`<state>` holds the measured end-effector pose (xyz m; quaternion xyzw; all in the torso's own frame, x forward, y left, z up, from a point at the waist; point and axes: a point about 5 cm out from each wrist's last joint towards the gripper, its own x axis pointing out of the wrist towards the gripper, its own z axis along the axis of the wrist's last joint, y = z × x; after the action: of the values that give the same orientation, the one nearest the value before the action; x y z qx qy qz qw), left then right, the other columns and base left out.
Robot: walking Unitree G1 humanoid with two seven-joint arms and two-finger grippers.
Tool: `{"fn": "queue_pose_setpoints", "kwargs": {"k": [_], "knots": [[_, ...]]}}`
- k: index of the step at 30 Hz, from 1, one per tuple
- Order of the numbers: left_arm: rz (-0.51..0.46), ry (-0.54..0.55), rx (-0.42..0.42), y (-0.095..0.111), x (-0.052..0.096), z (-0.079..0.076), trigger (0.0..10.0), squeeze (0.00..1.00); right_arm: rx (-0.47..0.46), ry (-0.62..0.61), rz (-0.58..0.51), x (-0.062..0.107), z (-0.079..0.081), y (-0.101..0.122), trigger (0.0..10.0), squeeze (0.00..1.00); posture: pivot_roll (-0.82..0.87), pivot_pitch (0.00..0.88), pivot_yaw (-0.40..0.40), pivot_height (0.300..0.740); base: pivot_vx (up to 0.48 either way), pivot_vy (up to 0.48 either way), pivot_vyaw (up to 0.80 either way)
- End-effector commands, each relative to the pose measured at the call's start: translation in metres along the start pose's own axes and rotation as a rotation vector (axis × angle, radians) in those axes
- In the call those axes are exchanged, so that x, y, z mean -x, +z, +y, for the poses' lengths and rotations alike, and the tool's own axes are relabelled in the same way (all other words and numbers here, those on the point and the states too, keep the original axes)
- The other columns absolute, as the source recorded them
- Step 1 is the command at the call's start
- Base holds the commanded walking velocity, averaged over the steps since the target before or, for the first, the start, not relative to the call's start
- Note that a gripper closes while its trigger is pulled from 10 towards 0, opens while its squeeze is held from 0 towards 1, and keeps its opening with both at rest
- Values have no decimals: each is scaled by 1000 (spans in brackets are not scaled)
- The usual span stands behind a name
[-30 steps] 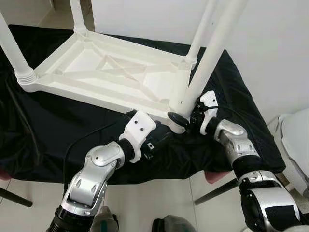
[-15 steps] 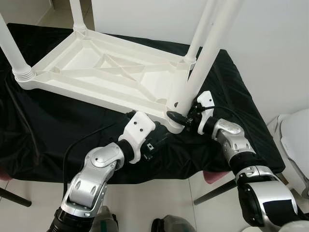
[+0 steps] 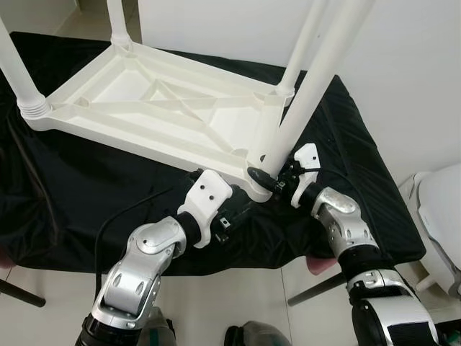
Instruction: Building children table
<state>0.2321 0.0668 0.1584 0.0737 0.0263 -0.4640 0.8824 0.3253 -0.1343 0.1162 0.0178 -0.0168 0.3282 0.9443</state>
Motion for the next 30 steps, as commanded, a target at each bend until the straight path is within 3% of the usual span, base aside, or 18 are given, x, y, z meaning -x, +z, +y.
{"fn": "queue_pose_setpoints", "kwargs": {"k": [1,6,8,9,11,13,22,23,30], "knots": [[-1,84,2,1,-3,2,10000,0,-59,-164,-7,3,-1,-3,10000,0,-1,28,-118,740,0,0,0],[-3,84,3,1,-3,2,10000,0,-60,-255,-37,4,0,0,10000,0,-1,28,-118,740,0,0,0],[-6,78,0,2,-4,3,10000,0,-21,-485,-38,8,3,4,10000,0,-15,22,-113,740,0,0,0],[-6,78,0,2,-4,3,10000,0,-21,-485,-38,8,3,4,10000,0,-15,22,-113,740,0,0,0],[-11,74,-2,3,-6,4,10000,0,-1,-656,-30,13,11,5,10000,0,-15,22,-113,740,0,0,0],[-13,72,-1,3,-6,3,10000,0,2,-672,-24,13,16,8,10000,0,-16,14,-117,740,0,0,0],[-18,65,-2,4,-8,3,10000,0,-8,-667,-13,13,14,10,10000,0,-16,0,-121,740,0,0,0],[-19,66,-5,4,-8,3,10000,0,-17,-662,-12,12,15,9,10000,1000,-13,0,-122,740,0,0,0],[-21,67,-8,4,-8,4,10000,0,-40,-606,-19,9,15,10,10000,1000,-7,0,-123,740,0,0,0]]}}
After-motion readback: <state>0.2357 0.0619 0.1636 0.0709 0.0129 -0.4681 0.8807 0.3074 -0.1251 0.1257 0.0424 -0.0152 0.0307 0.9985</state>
